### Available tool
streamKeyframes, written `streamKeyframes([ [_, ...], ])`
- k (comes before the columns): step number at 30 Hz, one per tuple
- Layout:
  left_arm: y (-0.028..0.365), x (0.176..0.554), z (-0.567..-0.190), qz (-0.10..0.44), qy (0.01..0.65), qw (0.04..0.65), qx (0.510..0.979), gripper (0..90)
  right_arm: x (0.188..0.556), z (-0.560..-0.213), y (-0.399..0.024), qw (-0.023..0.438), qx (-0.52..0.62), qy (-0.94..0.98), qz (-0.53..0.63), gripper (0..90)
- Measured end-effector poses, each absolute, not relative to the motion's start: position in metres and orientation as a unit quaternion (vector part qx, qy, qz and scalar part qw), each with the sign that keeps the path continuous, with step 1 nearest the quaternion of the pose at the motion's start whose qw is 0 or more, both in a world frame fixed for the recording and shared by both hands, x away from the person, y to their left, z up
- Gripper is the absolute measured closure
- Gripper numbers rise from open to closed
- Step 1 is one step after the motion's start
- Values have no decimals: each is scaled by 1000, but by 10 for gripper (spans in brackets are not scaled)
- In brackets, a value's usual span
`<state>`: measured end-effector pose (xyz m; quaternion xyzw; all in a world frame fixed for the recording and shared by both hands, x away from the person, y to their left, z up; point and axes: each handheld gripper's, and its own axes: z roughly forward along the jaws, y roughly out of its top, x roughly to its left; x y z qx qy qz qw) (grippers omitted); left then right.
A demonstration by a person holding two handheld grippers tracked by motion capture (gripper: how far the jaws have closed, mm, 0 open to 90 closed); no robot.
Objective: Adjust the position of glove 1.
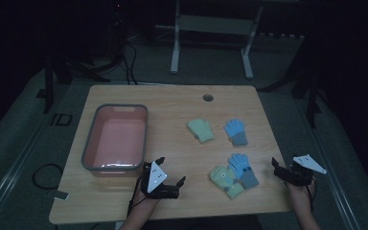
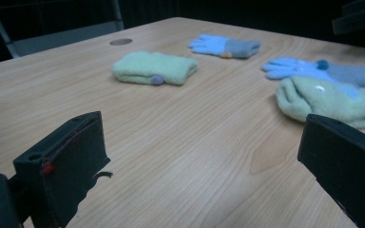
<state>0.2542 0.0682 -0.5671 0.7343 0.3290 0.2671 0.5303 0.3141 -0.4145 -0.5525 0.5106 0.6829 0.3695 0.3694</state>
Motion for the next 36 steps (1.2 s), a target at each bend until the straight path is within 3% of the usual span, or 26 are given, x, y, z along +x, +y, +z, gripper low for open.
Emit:
streamKeyframes([
  [4,68,254,-567,265,326,531,736,26,315,-553,-414,361,505,695,362,149],
  [5,68,254,-567,263,325,529,738,26,316,-552,-414,311,522,716,345,209],
  [9,68,255,-568,258,323,528,742,26,315,-548,-413,272,541,725,328,223],
  [10,69,255,-568,259,324,527,742,26,314,-543,-413,243,547,728,334,186],
  [13,71,255,-568,257,327,528,740,26,308,-537,-407,243,523,746,333,127],
  [18,72,255,-568,255,329,527,741,26,302,-534,-404,218,522,755,332,117],
  [36,72,256,-568,249,330,526,743,26,311,-522,-405,181,509,791,287,171],
])
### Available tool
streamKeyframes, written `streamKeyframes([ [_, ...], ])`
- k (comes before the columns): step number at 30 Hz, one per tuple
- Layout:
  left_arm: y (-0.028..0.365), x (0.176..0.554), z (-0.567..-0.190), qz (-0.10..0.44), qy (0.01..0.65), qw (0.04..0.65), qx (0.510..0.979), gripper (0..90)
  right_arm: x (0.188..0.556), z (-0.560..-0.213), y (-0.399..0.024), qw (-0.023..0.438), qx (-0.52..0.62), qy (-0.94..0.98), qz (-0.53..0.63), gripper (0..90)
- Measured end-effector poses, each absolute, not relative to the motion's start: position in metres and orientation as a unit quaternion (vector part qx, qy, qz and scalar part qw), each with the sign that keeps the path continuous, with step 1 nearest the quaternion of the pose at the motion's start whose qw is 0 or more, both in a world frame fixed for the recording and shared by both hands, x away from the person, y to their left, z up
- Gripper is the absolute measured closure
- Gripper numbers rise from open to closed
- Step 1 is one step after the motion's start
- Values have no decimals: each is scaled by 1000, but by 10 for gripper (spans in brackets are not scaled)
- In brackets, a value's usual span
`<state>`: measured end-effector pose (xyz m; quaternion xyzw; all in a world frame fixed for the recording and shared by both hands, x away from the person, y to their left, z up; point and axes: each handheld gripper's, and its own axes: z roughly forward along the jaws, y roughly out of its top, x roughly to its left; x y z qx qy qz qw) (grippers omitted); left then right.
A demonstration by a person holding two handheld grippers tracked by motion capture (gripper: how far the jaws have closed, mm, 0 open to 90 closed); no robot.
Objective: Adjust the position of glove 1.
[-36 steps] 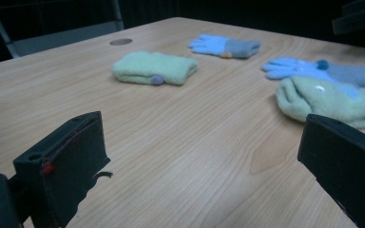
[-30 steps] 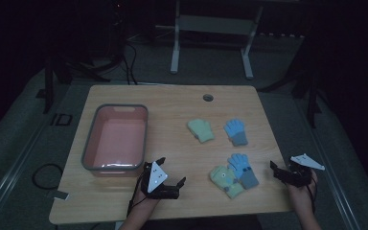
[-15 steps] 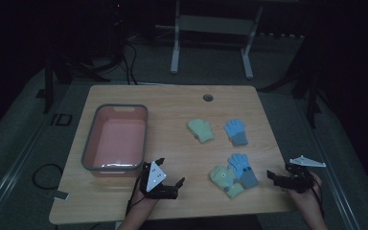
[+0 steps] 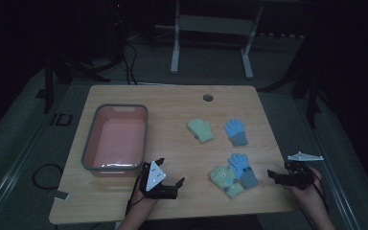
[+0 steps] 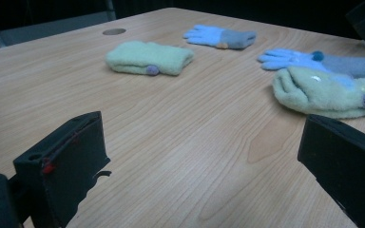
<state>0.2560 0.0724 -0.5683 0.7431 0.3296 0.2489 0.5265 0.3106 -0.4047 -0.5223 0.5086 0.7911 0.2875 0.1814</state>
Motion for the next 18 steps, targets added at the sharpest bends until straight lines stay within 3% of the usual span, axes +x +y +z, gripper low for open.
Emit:
streamKeyframes([
  [18,75,257,-568,242,336,534,737,26,330,-492,-386,160,486,815,270,288],
])
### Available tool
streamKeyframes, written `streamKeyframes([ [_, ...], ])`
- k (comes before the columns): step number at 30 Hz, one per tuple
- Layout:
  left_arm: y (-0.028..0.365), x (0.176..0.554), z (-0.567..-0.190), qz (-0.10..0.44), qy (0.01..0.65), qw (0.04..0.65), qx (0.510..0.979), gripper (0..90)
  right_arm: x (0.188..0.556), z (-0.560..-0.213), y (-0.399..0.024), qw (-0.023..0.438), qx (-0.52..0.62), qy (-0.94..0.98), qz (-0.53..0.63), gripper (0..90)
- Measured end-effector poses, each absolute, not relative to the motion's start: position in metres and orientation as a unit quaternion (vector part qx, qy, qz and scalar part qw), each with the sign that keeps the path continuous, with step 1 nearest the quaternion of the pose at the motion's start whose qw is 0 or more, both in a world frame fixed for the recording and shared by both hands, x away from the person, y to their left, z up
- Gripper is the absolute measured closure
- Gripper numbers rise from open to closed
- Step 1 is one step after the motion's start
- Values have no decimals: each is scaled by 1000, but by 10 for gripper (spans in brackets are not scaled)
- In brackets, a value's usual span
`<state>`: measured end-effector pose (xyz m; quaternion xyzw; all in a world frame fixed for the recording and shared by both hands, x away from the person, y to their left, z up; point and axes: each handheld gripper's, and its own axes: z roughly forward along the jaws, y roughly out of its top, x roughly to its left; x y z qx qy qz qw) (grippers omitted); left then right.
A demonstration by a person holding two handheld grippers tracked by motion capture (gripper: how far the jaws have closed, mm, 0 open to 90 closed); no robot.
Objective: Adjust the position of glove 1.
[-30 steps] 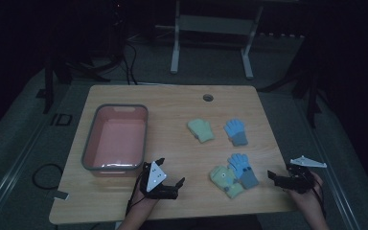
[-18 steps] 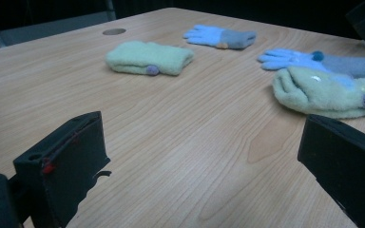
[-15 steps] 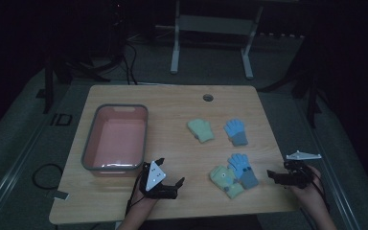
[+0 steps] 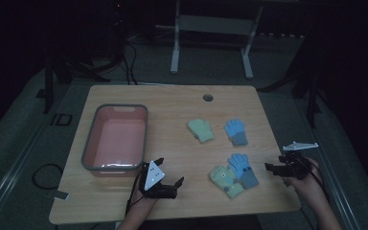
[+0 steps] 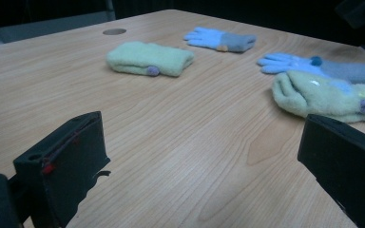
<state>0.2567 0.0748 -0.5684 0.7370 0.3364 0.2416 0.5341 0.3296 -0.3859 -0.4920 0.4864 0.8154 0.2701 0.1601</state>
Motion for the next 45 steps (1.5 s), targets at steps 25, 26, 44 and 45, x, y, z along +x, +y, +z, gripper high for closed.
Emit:
streamKeyframes([
  [25,74,256,-568,241,333,533,740,26,363,-449,-329,196,420,839,285,416],
  [26,74,256,-568,241,333,533,739,26,364,-447,-326,194,418,841,282,424],
  [44,74,258,-568,236,333,532,742,26,389,-428,-270,197,376,854,301,484],
  [45,74,258,-568,235,334,532,742,26,391,-428,-266,198,373,855,302,485],
])
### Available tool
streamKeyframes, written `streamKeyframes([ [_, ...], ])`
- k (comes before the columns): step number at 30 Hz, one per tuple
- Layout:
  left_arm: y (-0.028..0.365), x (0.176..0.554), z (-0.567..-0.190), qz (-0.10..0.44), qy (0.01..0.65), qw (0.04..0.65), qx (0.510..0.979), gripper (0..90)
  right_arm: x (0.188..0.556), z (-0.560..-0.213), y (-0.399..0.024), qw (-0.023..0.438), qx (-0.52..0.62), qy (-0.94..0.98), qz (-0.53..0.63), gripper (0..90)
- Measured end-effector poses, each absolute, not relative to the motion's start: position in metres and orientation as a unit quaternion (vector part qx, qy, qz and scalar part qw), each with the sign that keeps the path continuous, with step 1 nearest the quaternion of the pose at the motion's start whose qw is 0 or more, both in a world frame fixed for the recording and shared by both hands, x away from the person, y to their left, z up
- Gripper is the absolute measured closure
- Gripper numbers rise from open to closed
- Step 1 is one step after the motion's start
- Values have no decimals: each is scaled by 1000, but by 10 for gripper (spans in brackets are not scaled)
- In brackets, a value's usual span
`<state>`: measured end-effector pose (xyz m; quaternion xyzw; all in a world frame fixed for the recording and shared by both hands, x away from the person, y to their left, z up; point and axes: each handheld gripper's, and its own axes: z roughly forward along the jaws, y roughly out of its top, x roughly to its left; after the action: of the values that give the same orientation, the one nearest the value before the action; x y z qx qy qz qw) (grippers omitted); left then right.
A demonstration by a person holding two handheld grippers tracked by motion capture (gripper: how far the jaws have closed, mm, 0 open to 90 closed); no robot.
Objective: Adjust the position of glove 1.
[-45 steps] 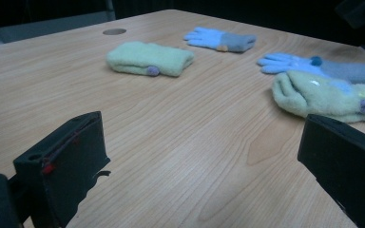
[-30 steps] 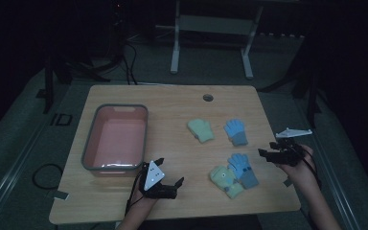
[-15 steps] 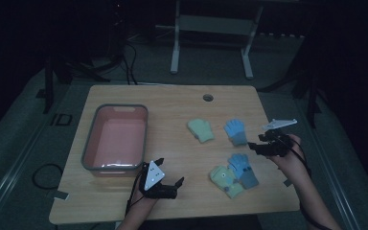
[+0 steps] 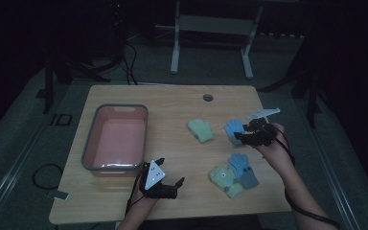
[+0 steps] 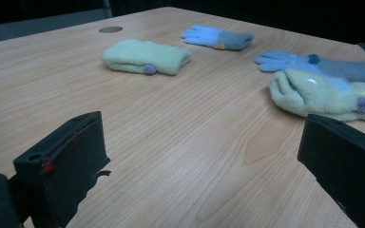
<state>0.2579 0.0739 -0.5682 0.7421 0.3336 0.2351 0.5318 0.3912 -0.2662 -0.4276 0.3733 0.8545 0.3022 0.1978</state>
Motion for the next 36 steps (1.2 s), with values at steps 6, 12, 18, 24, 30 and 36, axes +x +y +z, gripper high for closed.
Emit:
streamKeyframes([
  [6,74,258,-568,234,334,532,742,26,401,-428,-243,199,358,860,303,484],
  [12,74,258,-568,232,333,533,743,26,410,-431,-222,197,343,867,303,502],
  [18,73,258,-568,232,331,532,744,26,420,-438,-204,181,331,878,295,529],
  [24,73,258,-568,231,330,532,745,26,431,-449,-187,165,328,883,291,545],
  [30,74,258,-568,230,329,532,745,26,444,-462,-171,156,332,886,283,563],
  [36,74,258,-568,229,329,532,745,26,460,-477,-161,150,344,884,278,582],
])
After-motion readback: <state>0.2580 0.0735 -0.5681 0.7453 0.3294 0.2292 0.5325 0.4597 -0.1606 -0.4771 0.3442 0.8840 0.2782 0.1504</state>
